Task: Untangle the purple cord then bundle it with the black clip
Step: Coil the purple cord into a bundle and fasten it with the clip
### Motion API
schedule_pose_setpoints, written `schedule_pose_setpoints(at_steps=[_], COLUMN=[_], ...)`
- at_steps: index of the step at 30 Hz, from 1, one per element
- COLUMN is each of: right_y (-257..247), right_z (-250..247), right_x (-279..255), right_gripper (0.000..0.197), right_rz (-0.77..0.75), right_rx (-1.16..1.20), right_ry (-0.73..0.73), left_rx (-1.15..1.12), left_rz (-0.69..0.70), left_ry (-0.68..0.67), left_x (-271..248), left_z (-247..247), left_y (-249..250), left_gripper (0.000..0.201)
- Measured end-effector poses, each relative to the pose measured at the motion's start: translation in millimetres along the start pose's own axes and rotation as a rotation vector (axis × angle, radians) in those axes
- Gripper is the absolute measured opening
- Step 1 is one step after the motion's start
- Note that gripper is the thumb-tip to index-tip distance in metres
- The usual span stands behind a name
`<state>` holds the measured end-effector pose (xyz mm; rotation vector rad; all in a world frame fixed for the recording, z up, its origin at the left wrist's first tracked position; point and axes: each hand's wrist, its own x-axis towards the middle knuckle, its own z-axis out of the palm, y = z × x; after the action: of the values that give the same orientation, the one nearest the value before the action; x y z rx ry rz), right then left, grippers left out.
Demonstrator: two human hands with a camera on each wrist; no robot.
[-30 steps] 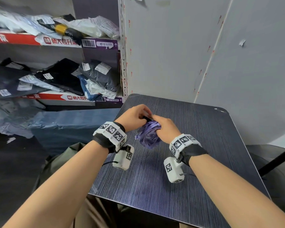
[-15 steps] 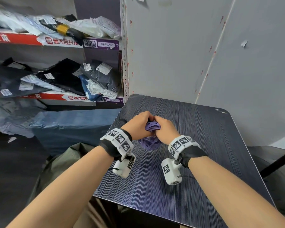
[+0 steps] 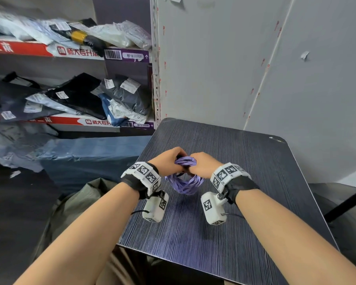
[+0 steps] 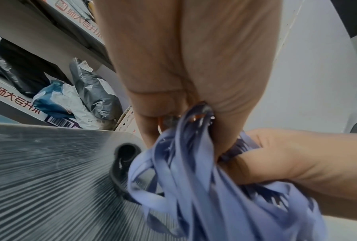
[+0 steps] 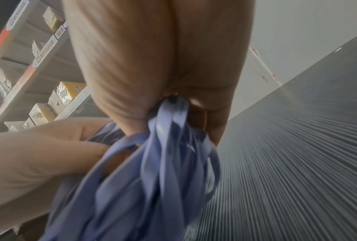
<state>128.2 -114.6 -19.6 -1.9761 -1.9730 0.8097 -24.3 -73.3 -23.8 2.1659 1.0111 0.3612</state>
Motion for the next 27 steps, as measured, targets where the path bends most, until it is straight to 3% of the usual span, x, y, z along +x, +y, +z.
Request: schedule_pose_setpoints(at_steps=[2, 6, 8, 13, 16, 22, 25, 27], right_y=[1, 8, 10, 11, 10, 8, 8, 9], right_z=[2, 10, 13, 16, 20, 23, 23, 24], right_x=[-1, 2, 2, 0, -1, -1, 0, 0], right_gripper=[0.004, 0.042, 0.051, 0.046, 0.038, 0.024, 0.021, 0.02], right_rz=[-0.009, -0.016, -0.047, -0.136, -0.189, -0.186, -0.174, -0.173], right_rx=[0.03, 0.203, 0.34, 0.596, 0.588, 0.507, 0.468, 0.482], right_ry=[-0.025, -0.012, -0.005, 0.087, 0.149, 0.145, 0.153, 0.173], left_rx=[0.005, 0.011, 0.024, 0.007, -0.019, -0.22, -0.227, -0.102], left_rz=[-0.008, -0.031, -0.054, -0.093, -0.119, -0.195, -0.19, -0.149], left_ry=[-0.009, -0.032, -0.05, -0.052, -0.096, -0.149, -0.202, -0.147], left_x=[-2, -4, -4, -4, -6, -9, -11, -10], left_z=[0, 0, 1, -1, -3, -4, -3, -1], left_y=[-3, -7, -8, -6, -4, -6, -2, -3], left_gripper=[0.035, 0.034, 0.033, 0.021, 0.021, 0.047, 0.031, 0.019])
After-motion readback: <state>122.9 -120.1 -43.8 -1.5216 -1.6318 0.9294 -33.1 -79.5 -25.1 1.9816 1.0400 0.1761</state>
